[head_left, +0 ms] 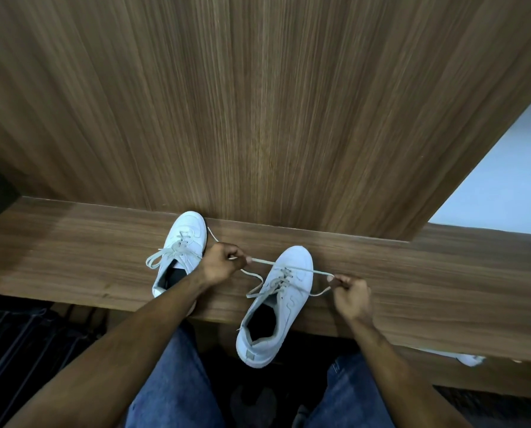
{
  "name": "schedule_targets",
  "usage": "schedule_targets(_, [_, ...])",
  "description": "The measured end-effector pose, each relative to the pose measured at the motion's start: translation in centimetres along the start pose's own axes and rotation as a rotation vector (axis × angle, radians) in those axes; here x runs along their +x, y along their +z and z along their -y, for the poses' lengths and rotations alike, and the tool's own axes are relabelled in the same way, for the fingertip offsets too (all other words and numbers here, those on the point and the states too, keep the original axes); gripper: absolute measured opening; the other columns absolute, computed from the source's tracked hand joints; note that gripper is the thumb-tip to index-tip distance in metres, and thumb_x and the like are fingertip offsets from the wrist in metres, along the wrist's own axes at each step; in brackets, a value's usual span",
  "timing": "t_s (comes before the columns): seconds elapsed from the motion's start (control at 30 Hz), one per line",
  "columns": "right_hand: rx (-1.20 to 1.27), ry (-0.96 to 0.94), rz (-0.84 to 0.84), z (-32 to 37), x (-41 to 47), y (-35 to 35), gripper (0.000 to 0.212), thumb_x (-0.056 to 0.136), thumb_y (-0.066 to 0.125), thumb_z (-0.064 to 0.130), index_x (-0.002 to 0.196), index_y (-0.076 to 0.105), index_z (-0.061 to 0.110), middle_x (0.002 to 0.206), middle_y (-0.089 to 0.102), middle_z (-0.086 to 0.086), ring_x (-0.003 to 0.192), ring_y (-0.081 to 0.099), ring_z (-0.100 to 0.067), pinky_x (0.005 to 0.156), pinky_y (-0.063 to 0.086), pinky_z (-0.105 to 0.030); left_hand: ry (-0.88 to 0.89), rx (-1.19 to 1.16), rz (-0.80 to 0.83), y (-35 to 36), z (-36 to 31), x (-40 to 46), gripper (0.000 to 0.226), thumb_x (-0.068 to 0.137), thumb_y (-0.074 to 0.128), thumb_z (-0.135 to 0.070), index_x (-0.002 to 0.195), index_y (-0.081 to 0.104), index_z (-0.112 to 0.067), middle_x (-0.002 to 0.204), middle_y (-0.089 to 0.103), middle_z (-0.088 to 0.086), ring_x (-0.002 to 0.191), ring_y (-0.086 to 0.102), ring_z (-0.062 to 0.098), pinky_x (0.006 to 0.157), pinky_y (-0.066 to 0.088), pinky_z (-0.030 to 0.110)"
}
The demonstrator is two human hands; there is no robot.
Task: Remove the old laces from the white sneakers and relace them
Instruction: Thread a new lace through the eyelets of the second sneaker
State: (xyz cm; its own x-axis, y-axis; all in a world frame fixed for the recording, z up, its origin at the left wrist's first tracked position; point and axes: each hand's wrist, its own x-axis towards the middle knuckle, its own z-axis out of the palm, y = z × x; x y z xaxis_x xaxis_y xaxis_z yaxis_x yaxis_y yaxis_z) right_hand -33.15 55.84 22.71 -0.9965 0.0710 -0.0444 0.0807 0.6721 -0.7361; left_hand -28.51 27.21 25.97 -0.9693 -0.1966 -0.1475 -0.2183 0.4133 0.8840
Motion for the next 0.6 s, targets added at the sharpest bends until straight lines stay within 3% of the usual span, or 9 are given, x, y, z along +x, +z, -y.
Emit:
schedule_targets(0.1, [-0.016,0.000,0.052,-0.3,-0.2,0.7,0.014,0.086,0.068,0.027,0.093,0.077,0.019,0.097,0.075,-0.008,0.097,0.068,-0.026,0.079,0.051,-0.032,-0.155,-0.398,-0.131,0.4,-0.6,-0.3,0.012,0.081,0.075,-0.018,0.080,0.068,-0.009,0.063,0.063,-0.005,0.058,0.055,0.005,0.060,0.046,0.017])
schedule_targets(0.2, [-0.065,-0.019,0.090,0.1,-0.5,1.7,0.015,0.087,0.066,0.030,0.097,0.077,0.025,0.103,0.072,-0.006,0.102,0.065,-0.029,0.084,0.052,-0.035,-0.270,-0.798,-0.195,0.7,-2.2,-0.2,0.011,0.081,0.075,-0.017,0.078,0.065,-0.014,0.079,0.069,0.003,0.068,0.066,0.010,0.066,0.055,0.022])
schedule_targets(0.3, [-0.130,-0.098,0.017,1.5,-1.3,2.5,0.019,0.088,0.061,0.024,0.101,0.075,0.024,0.105,0.062,-0.010,0.098,0.061,-0.035,0.082,0.051,-0.038,-0.212,-1.079,-0.257,0.7,-4.6,0.2,0.013,0.084,0.070,-0.011,0.076,0.062,-0.016,0.085,0.073,0.003,0.076,0.070,0.013,0.071,0.058,0.024])
schedule_targets(0.33, [-0.141,-0.135,-0.009,2.1,-1.8,2.6,0.024,0.088,0.059,0.019,0.108,0.072,0.021,0.107,0.060,-0.010,0.096,0.061,-0.035,0.079,0.051,-0.038,-0.162,-1.070,-0.283,0.8,-5.3,0.5,0.014,0.085,0.070,-0.009,0.075,0.061,-0.015,0.083,0.073,0.004,0.072,0.070,0.013,0.068,0.057,0.024])
schedule_targets(0.37, [-0.128,-0.173,-0.020,2.7,-2.4,2.7,0.028,0.087,0.059,0.016,0.114,0.068,0.018,0.107,0.059,-0.009,0.092,0.062,-0.032,0.077,0.050,-0.037,-0.093,-0.990,-0.315,0.8,-5.7,0.7,0.017,0.084,0.070,-0.006,0.072,0.062,-0.015,0.078,0.072,0.004,0.066,0.067,0.012,0.064,0.056,0.026])
schedule_targets(0.43, [-0.057,-0.236,0.025,3.2,-3.8,3.0,0.031,0.082,0.065,0.018,0.113,0.062,0.019,0.096,0.061,0.002,0.081,0.062,-0.024,0.072,0.048,-0.034,0.088,-0.535,-0.340,1.0,-5.7,1.3,0.018,0.081,0.073,-0.006,0.069,0.068,-0.019,0.072,0.071,0.002,0.061,0.063,0.013,0.063,0.054,0.032])
schedule_targets(0.53, [-0.066,-0.264,0.186,2.7,-5.6,3.9,0.033,0.074,0.064,0.048,0.098,0.060,0.025,0.076,0.059,0.012,0.070,0.059,-0.014,0.065,0.049,-0.033,0.235,0.347,-0.150,1.4,-4.6,0.9,0.010,0.084,0.069,-0.028,0.091,0.076,-0.030,0.089,0.075,-0.007,0.082,0.068,0.012,0.076,0.054,0.032])
schedule_targets(0.6, [-0.082,-0.259,0.243,2.2,-6.1,4.5,0.037,0.074,0.062,0.055,0.096,0.061,0.025,0.079,0.064,0.009,0.072,0.061,-0.012,0.065,0.049,-0.031,0.294,0.627,-0.016,2.3,-3.4,-0.1,0.019,0.089,0.062,-0.035,0.105,0.072,-0.033,0.103,0.073,-0.010,0.095,0.066,0.013,0.077,0.049,0.027])
